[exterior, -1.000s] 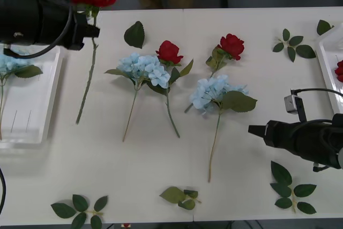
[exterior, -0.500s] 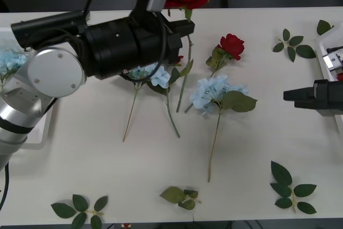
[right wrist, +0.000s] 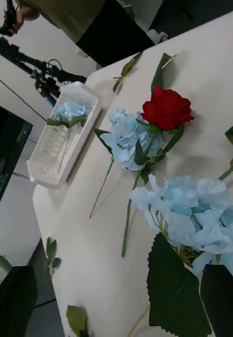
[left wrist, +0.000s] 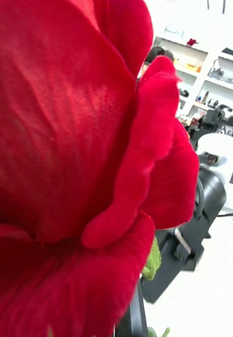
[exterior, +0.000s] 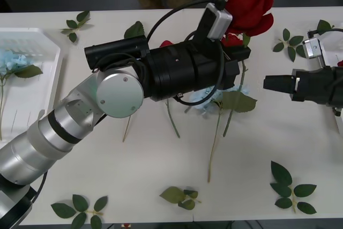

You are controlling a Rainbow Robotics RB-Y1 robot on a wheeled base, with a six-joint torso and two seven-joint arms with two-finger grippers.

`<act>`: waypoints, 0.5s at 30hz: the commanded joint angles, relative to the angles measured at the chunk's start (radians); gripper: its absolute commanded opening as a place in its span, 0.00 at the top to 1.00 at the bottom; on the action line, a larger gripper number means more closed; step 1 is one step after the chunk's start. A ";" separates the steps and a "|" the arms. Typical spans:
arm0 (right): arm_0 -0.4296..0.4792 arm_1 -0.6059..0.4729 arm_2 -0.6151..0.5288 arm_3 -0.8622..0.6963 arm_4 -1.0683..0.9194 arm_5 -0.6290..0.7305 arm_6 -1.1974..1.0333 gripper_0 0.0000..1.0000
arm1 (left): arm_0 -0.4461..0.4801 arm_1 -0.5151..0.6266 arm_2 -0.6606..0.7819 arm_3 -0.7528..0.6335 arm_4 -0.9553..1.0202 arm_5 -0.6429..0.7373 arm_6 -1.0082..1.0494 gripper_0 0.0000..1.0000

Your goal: Place the red flowers into the right box and the blue flowers into the left box. If a person shows an open palm, hand one flower to the person first, then continue sorting.

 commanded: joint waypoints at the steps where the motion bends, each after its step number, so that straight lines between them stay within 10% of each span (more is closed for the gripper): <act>1: 0.022 -0.019 0.006 -0.012 -0.040 0.041 0.161 0.10 | -0.044 -0.023 -0.018 -0.005 -0.012 -0.017 -0.016 1.00; 15: 0.108 -0.028 0.117 -0.012 -0.290 0.097 0.342 0.10 | -0.043 0.000 -0.033 -0.005 0.003 -0.015 -0.025 1.00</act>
